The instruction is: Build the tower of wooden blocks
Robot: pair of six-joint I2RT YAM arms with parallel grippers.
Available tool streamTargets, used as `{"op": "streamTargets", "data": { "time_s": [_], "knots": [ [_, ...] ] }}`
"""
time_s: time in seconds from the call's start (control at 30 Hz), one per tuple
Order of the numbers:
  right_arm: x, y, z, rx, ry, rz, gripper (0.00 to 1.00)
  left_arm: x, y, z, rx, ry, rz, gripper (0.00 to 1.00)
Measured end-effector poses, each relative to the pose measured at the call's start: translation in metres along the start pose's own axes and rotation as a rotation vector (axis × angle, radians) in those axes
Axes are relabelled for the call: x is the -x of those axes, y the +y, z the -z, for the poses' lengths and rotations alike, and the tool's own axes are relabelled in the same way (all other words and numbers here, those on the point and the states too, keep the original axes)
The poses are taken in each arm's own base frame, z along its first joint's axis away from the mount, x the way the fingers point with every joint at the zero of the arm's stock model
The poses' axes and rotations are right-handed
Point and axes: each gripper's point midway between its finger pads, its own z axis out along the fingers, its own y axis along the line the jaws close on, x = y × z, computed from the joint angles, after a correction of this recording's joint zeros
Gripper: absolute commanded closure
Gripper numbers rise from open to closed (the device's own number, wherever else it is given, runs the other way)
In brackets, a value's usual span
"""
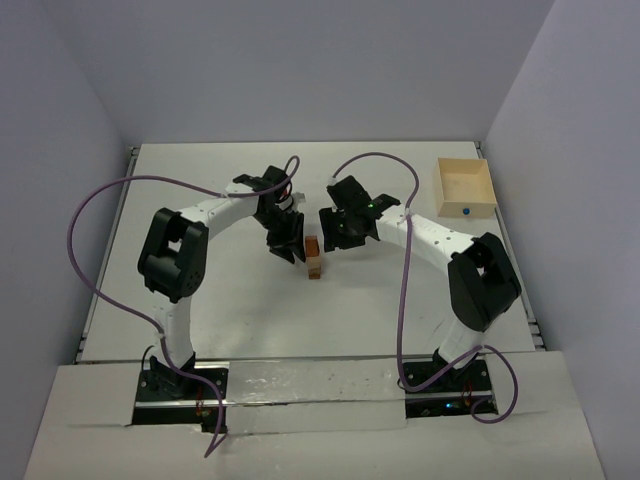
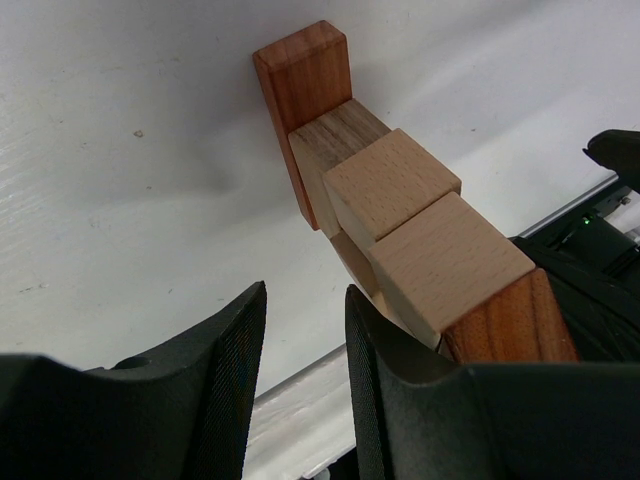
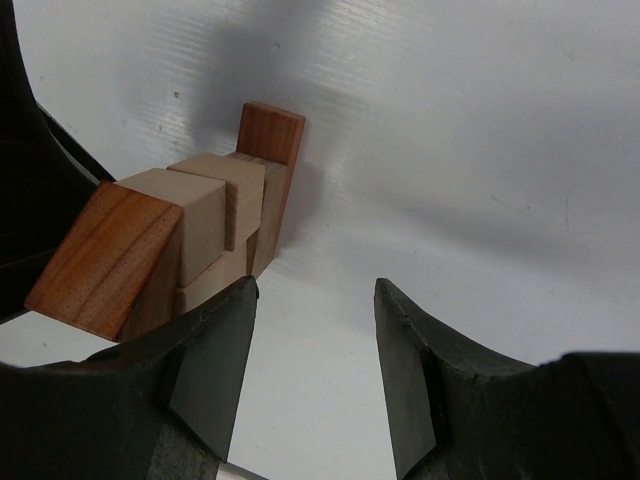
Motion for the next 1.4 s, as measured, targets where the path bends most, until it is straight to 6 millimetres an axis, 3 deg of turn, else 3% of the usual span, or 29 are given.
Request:
{"op": "streamTargets", "data": {
  "time_s": [0.67, 1.07, 1.27, 1.4],
  "knots": [
    [0.000, 0.001, 0.000, 0.004, 0.002, 0.000, 0.42, 0.003, -0.002, 0.001, -0.002, -0.007, -0.004, 0.52],
    [0.000, 0.001, 0.000, 0.004, 0.002, -0.002, 0.42, 0.005, 0.010, 0.003, 0.036, -0.023, 0.007, 0.68],
    [0.000, 0.001, 0.000, 0.004, 0.002, -0.004, 0.41, 0.014, 0.026, 0.009, 0.077, -0.053, 0.033, 0.61],
    [0.000, 0.001, 0.000, 0.004, 0.001, -0.004, 0.41, 0.026, 0.021, 0.013, 0.073, -0.076, 0.022, 0.60]
  ]
}}
